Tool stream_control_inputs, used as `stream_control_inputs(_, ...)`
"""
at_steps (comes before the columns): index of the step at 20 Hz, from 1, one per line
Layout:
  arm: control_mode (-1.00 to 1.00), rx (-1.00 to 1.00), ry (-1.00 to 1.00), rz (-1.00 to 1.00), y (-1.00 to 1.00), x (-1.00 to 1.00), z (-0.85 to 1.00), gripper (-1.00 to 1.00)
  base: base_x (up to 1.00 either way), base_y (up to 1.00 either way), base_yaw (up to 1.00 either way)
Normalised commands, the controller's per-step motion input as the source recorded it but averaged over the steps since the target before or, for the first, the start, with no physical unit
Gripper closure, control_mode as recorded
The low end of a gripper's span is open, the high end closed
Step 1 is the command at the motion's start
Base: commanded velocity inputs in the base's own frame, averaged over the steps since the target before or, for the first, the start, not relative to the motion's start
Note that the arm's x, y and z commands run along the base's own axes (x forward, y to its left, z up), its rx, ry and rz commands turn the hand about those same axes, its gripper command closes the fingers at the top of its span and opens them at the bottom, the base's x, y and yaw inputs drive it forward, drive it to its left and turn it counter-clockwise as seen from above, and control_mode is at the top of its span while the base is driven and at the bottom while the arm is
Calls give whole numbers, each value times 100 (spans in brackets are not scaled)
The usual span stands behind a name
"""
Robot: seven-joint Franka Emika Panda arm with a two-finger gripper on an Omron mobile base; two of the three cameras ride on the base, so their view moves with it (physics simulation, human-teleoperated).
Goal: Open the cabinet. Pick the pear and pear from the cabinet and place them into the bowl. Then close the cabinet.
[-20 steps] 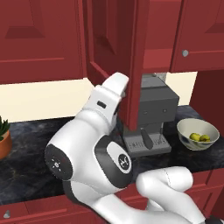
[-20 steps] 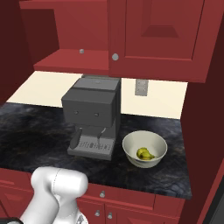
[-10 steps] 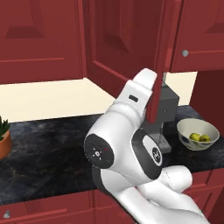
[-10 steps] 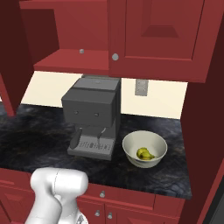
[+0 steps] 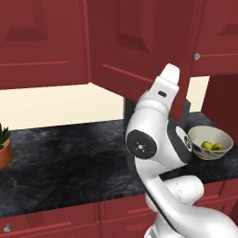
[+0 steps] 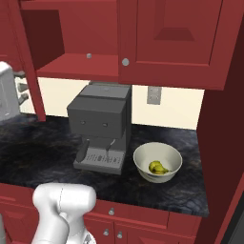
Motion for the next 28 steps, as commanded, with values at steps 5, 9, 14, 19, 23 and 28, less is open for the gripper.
stream_control_inputs(5,-100,-1,-9,8,-31,74,0,-100,0,0,0)
stream_control_inputs(9,-100,-2,-5,6,-18,75,0,-100,0,0,0)
stream_control_inputs(14,-100,-4,-2,5,-9,69,0,-100,0,0,0)
stream_control_inputs(19,-100,-4,0,2,-2,68,0,-100,0,0,0)
stream_control_inputs(23,-100,-3,0,1,0,70,0,-100,0,0,0)
stream_control_inputs(28,-100,-2,0,0,0,69,-12,-100,0,0,0)
